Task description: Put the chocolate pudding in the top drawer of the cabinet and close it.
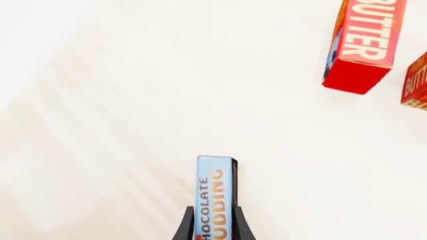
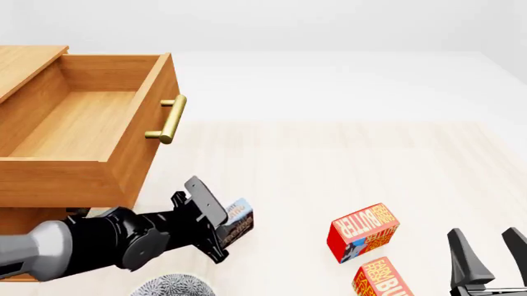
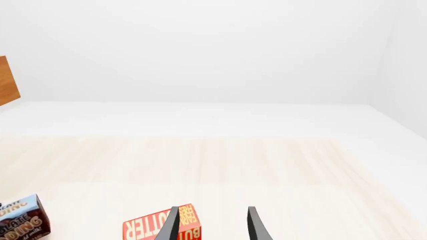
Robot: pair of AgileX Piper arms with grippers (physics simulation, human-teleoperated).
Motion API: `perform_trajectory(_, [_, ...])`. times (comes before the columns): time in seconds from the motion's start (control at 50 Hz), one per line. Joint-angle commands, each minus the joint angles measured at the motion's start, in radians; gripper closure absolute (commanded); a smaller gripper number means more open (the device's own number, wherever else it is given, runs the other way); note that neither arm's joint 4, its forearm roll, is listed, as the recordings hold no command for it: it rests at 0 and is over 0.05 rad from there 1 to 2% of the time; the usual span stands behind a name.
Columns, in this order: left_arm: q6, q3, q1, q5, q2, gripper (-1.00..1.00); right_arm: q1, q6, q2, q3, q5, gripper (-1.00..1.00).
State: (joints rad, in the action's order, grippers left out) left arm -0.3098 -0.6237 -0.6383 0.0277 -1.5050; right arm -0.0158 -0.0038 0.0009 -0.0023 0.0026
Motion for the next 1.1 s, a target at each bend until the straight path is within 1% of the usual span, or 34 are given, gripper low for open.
perform_trajectory(0.02, [-0.024,0.008,-0.018,-0.011,0.057,1.00,0.007,0.001,0.002,0.001,0.000,-1.00])
perform_trajectory(0.08, [-0.025,0.005,-0.032,-0.011,0.058,1.00,0.006,0.001,0.002,0.001,0.000,-1.00])
perform_trajectory(0.14, [-0.055,0.017,-0.041,-0.006,0.086,1.00,0.007,0.000,0.002,0.001,-0.001,-1.00])
perform_trajectory(0.16, [-0.055,0.017,-0.041,-0.006,0.087,1.00,0.007,0.000,0.002,0.001,-0.001,-1.00])
perform_trajectory(0.18, [-0.078,0.037,-0.027,-0.001,0.114,1.00,0.006,0.001,0.002,0.001,0.000,-1.00])
perform_trajectory(0.2, [-0.055,0.017,-0.049,-0.017,0.103,1.00,0.007,0.000,0.002,0.001,-0.001,-1.00])
perform_trajectory(0.22, [-0.052,0.011,-0.053,-0.027,0.106,1.00,0.007,0.001,0.002,0.001,0.000,-1.00])
perform_trajectory(0.26, [-0.081,0.028,-0.046,-0.023,0.134,1.00,0.006,0.000,0.002,0.001,0.000,-1.00])
perform_trajectory(0.3, [-0.058,0.004,-0.077,-0.040,0.126,1.00,0.006,0.001,0.002,0.001,0.000,-1.00])
perform_trajectory(0.36, [-0.063,-0.002,-0.097,-0.037,0.136,1.00,0.006,0.001,0.002,0.001,0.000,-1.00])
perform_trajectory(0.38, [0.008,-0.065,-0.165,-0.074,0.102,1.00,0.007,0.000,0.002,0.001,-0.001,-1.00])
perform_trajectory(0.4, [0.008,-0.066,-0.165,-0.075,0.101,1.00,0.007,0.000,0.002,0.001,-0.001,-1.00])
perform_trajectory(0.42, [-0.027,-0.049,-0.162,-0.062,0.136,1.00,0.007,0.001,0.002,0.001,0.000,-1.00])
perform_trajectory(0.44, [0.004,-0.082,-0.206,-0.079,0.122,1.00,0.006,0.000,0.002,0.001,-0.001,-1.00])
perform_trajectory(0.48, [-0.005,-0.088,-0.221,-0.086,0.150,1.00,0.006,0.000,0.002,0.001,-0.001,-1.00])
perform_trajectory(0.5, [0.011,-0.104,-0.236,-0.102,0.144,1.00,0.007,0.001,0.002,0.001,0.000,-1.00])
perform_trajectory(0.62, [-0.009,-0.114,-0.257,-0.122,0.165,1.00,0.006,0.001,0.002,0.001,-0.001,-1.00])
perform_trajectory(0.64, [-0.021,-0.109,-0.254,-0.126,0.182,1.00,0.006,0.000,0.002,0.001,0.000,-1.00])
perform_trajectory(0.68, [-0.017,-0.123,-0.271,-0.139,0.183,1.00,0.007,0.001,0.002,0.001,0.000,-1.00])
perform_trajectory(0.7, [-0.028,-0.121,-0.273,-0.141,0.197,1.00,0.007,0.000,0.002,0.001,-0.001,-1.00])
perform_trajectory(0.72, [-0.012,-0.134,-0.282,-0.155,0.205,1.00,0.006,0.001,0.002,0.001,0.000,-1.00])
perform_trajectory(0.74, [-0.017,-0.117,-0.246,-0.160,0.261,1.00,0.006,0.000,0.002,0.001,0.000,-1.00])
perform_trajectory(0.76, [0.000,-0.138,-0.260,-0.177,0.263,1.00,0.006,0.000,0.002,0.001,-0.001,-1.00])
perform_trajectory(0.78, [0.002,-0.151,-0.274,-0.188,0.252,1.00,0.007,0.001,0.002,0.001,0.000,-1.00])
perform_trajectory(0.8, [-0.011,-0.147,-0.268,-0.194,0.263,1.00,0.006,0.000,0.002,0.001,-0.001,-1.00])
perform_trajectory(0.86, [-0.010,-0.164,-0.282,-0.211,0.272,1.00,0.006,0.001,0.002,0.001,0.000,-1.00])
perform_trajectory(0.88, [-0.027,-0.155,-0.269,-0.213,0.294,1.00,0.007,0.000,0.002,0.001,-0.001,-1.00])
perform_trajectory(0.9, [-0.016,-0.170,-0.278,-0.226,0.293,1.00,0.007,0.001,0.002,0.001,0.000,-1.00])
perform_trajectory(0.94, [-0.019,-0.184,-0.286,-0.241,0.302,1.00,0.007,0.000,0.002,0.001,0.000,-1.00])
perform_trajectory(0.98, [-0.037,-0.184,-0.286,-0.245,0.316,1.00,0.007,0.000,0.002,0.001,-0.001,-1.00])
perform_trajectory(1.0, [-0.070,-0.152,-0.242,-0.240,0.374,1.00,0.006,0.001,0.002,0.001,0.000,-1.00])
perform_trajectory(1.02, [-0.061,-0.160,-0.239,-0.247,0.383,1.00,0.006,0.000,0.002,0.001,-0.001,-1.00])
perform_trajectory(1.04, [-0.049,-0.181,-0.260,-0.256,0.362,1.00,0.006,0.000,0.002,0.001,-0.001,-1.00])
perform_trajectory(1.1, [-0.057,-0.181,-0.261,-0.257,0.367,1.00,0.006,0.000,0.002,0.001,-0.001,-1.00])
